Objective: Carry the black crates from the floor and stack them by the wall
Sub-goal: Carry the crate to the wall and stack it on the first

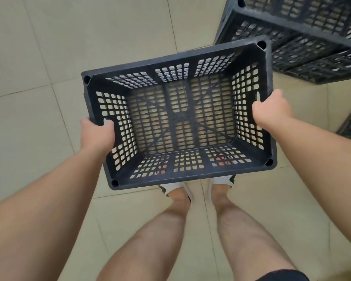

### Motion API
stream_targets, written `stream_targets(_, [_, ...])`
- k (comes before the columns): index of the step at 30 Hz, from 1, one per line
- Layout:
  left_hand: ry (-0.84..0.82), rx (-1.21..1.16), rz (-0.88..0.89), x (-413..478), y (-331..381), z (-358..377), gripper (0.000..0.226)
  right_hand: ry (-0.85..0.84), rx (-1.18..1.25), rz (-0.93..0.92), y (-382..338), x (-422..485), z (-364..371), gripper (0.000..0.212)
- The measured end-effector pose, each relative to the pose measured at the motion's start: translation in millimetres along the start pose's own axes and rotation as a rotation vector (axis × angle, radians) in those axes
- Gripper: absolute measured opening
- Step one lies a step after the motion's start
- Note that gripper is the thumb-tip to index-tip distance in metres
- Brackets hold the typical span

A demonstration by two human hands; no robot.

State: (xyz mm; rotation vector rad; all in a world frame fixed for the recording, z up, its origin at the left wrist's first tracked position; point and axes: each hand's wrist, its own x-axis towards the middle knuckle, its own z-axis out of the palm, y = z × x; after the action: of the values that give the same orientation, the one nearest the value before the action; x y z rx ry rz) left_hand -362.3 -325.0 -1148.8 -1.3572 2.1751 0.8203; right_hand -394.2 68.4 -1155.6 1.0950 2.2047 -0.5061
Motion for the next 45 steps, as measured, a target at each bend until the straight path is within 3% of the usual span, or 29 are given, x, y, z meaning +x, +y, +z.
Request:
stream_targets(5, [-0.019,-0.121,-0.071,31.2,-11.7,4.7,0.024,0.043,0.208,0.002,2.4,14.1,12.4,0.031])
stream_targets(8, [-0.085,-0.171,-0.112,42.7,-16.0,3.8,0.024,0.037,0.233,-0.023,16.4,29.5,17.3,0.019])
stream_targets(14, [-0.143,-0.212,-0.126,38.1,-12.9,-2.9,0.005,0.034,0.211,-0.035,11.6,13.8,2.9,0.026])
stream_targets(18, [-0.165,-0.225,-0.107,15.6,-8.8,-26.4,0.008,0.063,0.186,-0.025,14.3,-6.8,-19.3,0.031])
stream_targets(31, [-0.155,-0.288,-0.07,-141.3,35.7,-206.4,0.021,0.083,0.12,-0.06,-5.7,-175.6,-192.9,0.026])
stream_targets(40, [-0.05,-0.38,-0.054,-268.2,59.3,-316.3,0.019,0.152,0.041,-0.219,-33.2,-291.7,-334.0,0.033])
stream_targets(45, [0.001,-0.444,-0.032,-325.6,57.3,-360.5,0.017,0.109,0.029,-0.319,-38.7,-341.2,-386.1,0.035])
